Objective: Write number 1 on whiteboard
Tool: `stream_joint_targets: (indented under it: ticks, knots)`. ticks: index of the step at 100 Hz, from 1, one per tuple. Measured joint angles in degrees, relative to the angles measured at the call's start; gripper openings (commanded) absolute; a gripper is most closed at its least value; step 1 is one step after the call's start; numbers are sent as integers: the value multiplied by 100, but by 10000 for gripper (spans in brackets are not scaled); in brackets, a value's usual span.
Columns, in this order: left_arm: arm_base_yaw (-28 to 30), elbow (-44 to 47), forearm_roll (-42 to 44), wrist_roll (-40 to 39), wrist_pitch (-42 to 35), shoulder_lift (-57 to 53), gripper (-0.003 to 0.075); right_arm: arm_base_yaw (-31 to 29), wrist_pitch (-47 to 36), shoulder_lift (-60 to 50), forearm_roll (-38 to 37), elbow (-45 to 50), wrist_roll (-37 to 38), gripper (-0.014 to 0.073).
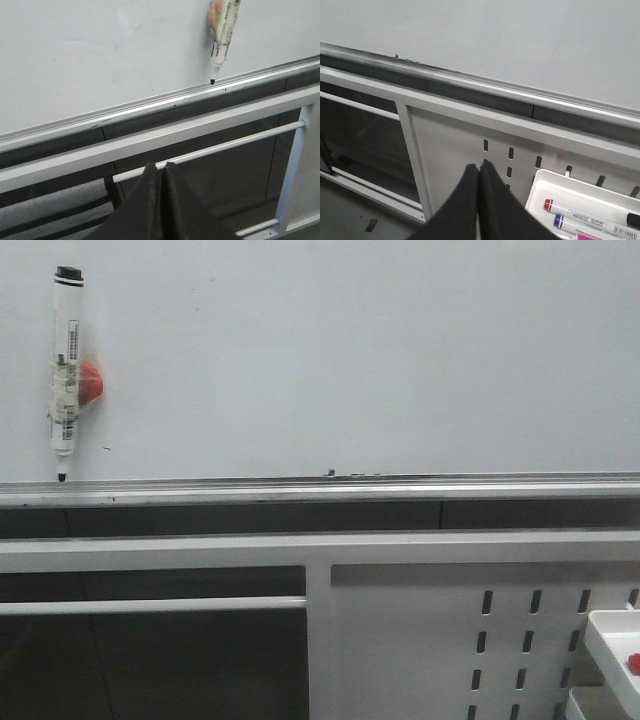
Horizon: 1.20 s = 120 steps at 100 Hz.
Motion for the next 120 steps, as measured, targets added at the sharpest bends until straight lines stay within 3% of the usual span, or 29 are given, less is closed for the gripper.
stream_joint_targets:
  ticks: [96, 120]
  knots:
    - [0, 0, 0, 0, 0, 0, -20, 0, 48, 0, -67, 0, -10, -56]
    - [0, 0, 0, 0, 0, 0, -20, 0, -220, 0, -1407, 0, -2, -56]
